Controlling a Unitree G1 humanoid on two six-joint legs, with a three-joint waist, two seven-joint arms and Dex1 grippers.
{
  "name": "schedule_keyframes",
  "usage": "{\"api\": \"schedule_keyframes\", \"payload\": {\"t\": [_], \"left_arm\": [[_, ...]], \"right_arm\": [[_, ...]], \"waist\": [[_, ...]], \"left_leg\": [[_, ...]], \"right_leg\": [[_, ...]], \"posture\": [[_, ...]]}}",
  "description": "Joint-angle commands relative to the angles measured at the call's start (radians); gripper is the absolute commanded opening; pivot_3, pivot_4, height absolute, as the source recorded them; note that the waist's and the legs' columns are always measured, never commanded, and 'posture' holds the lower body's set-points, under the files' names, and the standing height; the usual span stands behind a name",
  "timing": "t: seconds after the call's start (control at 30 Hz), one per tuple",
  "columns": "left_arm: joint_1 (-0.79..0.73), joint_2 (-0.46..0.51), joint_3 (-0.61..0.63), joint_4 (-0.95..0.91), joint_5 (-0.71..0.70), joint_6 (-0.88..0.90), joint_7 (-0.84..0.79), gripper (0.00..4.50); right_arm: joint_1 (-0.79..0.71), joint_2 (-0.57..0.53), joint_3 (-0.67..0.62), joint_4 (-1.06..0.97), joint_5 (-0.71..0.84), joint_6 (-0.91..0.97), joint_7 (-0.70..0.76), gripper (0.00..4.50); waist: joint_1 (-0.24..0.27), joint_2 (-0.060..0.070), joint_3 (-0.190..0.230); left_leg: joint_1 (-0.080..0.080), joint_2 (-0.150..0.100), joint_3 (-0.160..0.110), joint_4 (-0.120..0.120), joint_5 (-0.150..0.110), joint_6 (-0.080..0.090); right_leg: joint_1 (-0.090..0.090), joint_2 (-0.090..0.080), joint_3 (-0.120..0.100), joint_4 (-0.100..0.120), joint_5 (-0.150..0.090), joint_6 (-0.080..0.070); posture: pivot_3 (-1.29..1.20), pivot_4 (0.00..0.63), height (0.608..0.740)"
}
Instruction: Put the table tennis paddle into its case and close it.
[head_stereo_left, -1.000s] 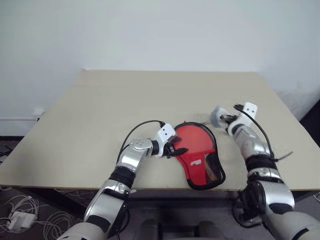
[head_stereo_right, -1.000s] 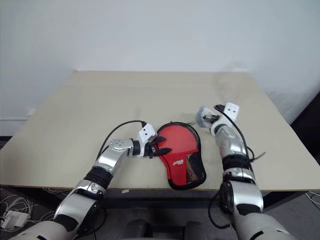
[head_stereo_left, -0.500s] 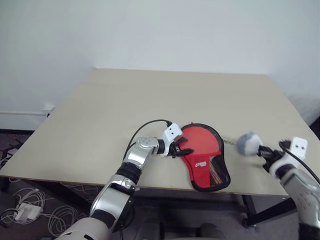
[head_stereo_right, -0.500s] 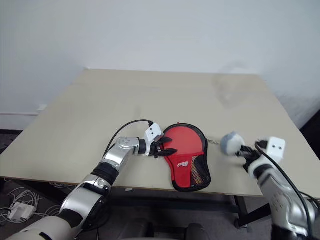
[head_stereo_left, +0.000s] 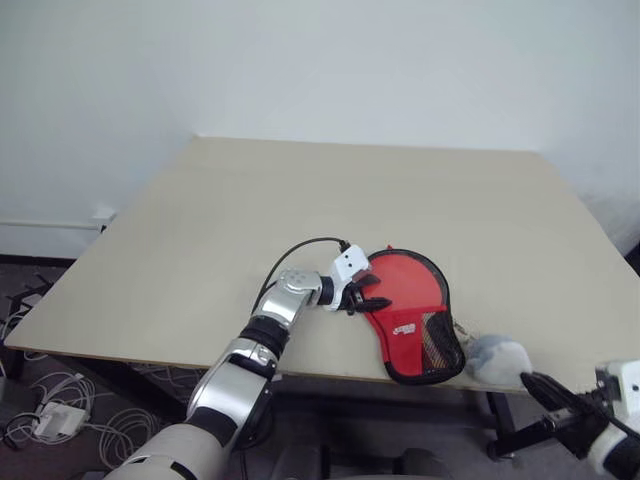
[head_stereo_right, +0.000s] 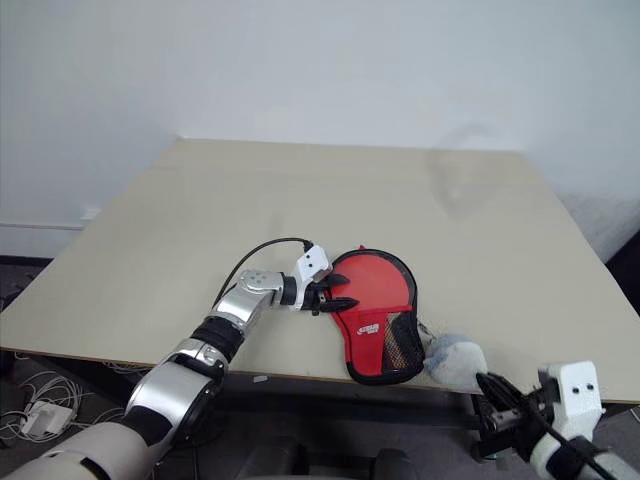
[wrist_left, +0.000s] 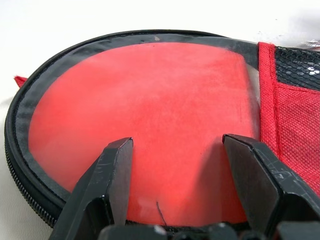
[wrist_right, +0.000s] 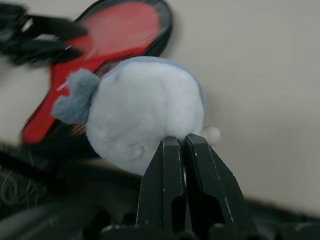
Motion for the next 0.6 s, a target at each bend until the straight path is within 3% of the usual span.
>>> {"api": "schedule_keyframes", "payload": {"t": [0.03,0.27,0.6], "left_arm": [[0.004,-0.012,-0.036,0.067,0.044,0.013,-0.013,3.09],[-0.014,-0.028,-0.032,0.099,0.053,-0.006,-0.02,3.09],[-0.02,-0.023,-0.022,0.112,0.055,-0.017,-0.024,3.09]], "right_arm": [[0.085,0.024,-0.049,-0.035,-0.023,-0.063,0.031,0.03],[0.243,0.067,-0.056,-0.059,-0.054,-0.167,0.096,0.03],[0.293,0.022,-0.051,-0.053,-0.095,-0.219,0.157,0.03]], "waist": [[0.002,-0.001,0.0],[0.002,-0.002,-0.001],[0.002,-0.002,-0.002]], "left_leg": [[0.0,0.0,0.0,0.0,-0.001,-0.002],[0.0,0.0,0.001,0.0,-0.003,-0.005],[-0.001,0.0,0.001,0.0,-0.004,-0.005]], "right_leg": [[0.0,0.0,0.0,0.0,0.0,0.0],[-0.001,-0.001,0.0,-0.001,0.0,0.0],[-0.001,-0.003,-0.002,-0.002,-0.001,0.0]], "posture": [[0.0,0.0,0.728],[0.0,0.0,0.728],[0.0,0.0,0.728]]}}
